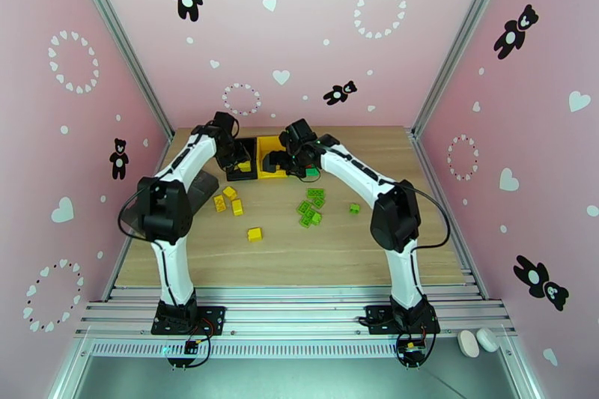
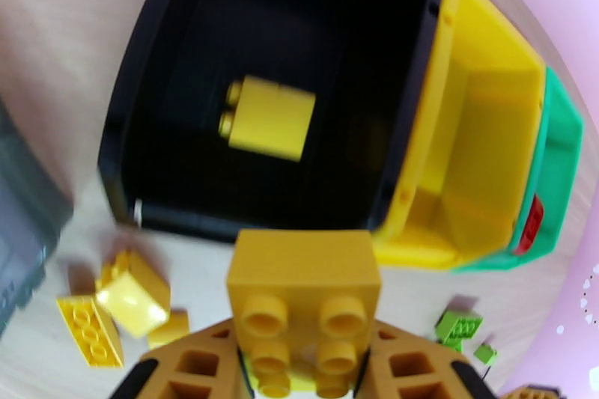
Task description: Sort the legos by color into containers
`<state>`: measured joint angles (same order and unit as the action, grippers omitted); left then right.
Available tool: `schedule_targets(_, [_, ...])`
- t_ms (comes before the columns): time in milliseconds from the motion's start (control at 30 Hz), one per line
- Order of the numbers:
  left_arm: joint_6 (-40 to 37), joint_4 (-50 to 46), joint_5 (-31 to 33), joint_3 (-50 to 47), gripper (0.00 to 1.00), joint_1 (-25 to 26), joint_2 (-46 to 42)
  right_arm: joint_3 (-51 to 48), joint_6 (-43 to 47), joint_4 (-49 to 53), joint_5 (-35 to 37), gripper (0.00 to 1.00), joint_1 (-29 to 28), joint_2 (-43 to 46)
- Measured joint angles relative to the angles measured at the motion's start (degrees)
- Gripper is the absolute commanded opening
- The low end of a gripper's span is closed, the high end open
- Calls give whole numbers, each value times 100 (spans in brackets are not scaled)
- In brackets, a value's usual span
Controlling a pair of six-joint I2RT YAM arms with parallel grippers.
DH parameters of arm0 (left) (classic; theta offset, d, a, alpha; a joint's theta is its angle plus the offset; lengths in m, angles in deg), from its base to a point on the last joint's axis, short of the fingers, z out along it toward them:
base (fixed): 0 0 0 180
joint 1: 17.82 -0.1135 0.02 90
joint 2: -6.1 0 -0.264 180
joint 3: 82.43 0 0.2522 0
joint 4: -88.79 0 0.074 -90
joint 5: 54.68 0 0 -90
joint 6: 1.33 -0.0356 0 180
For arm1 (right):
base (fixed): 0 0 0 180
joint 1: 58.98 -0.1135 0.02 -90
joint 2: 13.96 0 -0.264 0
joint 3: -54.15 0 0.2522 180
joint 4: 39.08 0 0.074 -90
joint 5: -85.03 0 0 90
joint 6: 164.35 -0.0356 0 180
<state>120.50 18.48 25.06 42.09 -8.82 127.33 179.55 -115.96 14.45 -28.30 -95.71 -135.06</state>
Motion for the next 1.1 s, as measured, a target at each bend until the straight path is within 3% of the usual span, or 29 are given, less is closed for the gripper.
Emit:
schedule_targets(233, [-214,-479,37,1366,67,-111,881,63,4,22,-195,87,11,-116])
schedule_targets(467, [-275,-581,37,1344,75,-103,820,111,68,168,-188,86,33,-116])
schedule_targets(767, [-267,-420,212,-560,77,131,-603,-479,264,319,109,86,26,-9])
schedule_targets(1100, [155,-72,457,-3047,84,966,-2116,-1937,393,380,658,89,-164,1019])
